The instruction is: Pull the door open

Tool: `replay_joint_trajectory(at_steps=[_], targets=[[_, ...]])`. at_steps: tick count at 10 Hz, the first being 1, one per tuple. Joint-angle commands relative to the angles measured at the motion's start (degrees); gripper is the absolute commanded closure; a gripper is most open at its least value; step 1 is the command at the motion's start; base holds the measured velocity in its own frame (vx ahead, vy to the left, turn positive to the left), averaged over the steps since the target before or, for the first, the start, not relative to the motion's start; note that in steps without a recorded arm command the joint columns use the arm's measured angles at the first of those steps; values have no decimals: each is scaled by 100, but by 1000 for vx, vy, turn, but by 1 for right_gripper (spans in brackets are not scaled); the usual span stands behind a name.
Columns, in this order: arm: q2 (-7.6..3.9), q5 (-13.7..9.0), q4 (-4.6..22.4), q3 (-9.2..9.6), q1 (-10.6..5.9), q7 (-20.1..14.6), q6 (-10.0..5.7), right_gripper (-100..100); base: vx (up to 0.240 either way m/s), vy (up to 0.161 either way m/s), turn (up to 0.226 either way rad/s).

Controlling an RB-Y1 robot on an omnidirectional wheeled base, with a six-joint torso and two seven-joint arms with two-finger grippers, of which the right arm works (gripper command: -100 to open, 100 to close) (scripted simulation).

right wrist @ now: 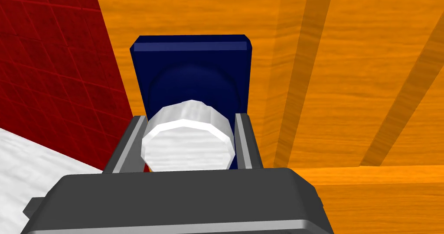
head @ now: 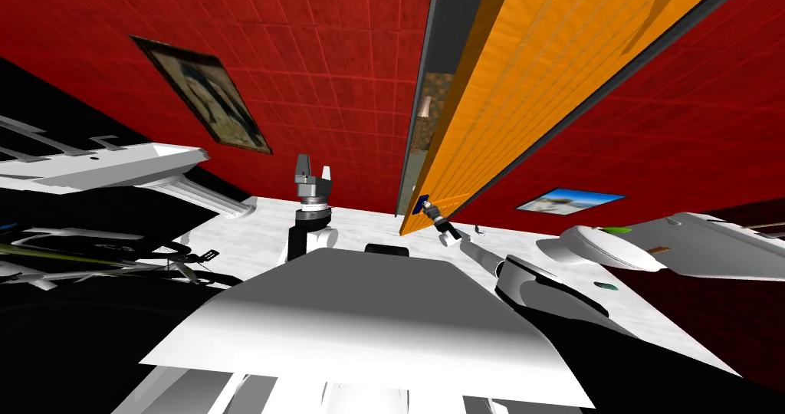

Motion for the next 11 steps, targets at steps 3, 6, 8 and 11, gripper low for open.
replay_joint_trajectory(at_steps=[3, 6, 8, 11], targets=[[-172, 91, 6, 243, -31, -209, -265, 100, -152, -142, 123], [-352, 187, 12, 499, -63, -429, -543, 100, -204, -181, 142], [-449, 238, 15, 636, -80, -547, -691, 100, -194, -175, 96], [-487, 288, 96, 735, -79, -637, -811, 100, -119, -123, 104]])
